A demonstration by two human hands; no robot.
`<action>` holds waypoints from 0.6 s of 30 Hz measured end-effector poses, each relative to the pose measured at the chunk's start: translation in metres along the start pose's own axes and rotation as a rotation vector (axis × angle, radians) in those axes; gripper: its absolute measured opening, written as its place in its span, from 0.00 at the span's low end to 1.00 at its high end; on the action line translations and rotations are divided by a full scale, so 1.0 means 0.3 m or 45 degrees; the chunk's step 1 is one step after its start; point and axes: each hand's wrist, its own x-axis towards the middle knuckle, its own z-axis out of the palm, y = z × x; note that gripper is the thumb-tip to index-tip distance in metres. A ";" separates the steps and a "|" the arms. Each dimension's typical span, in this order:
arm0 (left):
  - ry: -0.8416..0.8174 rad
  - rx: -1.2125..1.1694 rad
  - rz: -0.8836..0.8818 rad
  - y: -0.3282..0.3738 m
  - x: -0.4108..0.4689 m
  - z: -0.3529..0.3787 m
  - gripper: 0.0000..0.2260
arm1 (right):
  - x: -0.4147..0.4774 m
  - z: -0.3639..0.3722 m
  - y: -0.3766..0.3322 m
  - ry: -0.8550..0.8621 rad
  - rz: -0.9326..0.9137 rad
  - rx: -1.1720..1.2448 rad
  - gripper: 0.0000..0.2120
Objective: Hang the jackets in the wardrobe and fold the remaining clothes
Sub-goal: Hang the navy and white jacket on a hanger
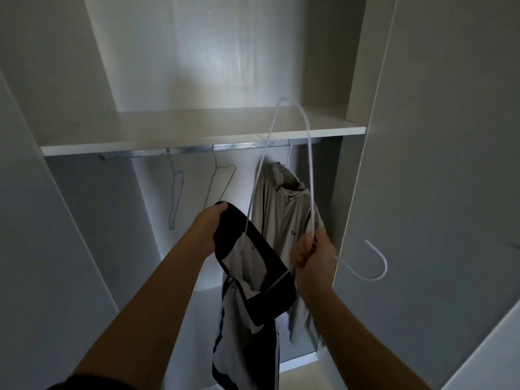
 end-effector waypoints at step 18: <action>0.358 1.393 0.649 0.107 0.074 -0.351 0.17 | -0.112 -0.066 0.209 -0.529 0.108 -1.062 0.24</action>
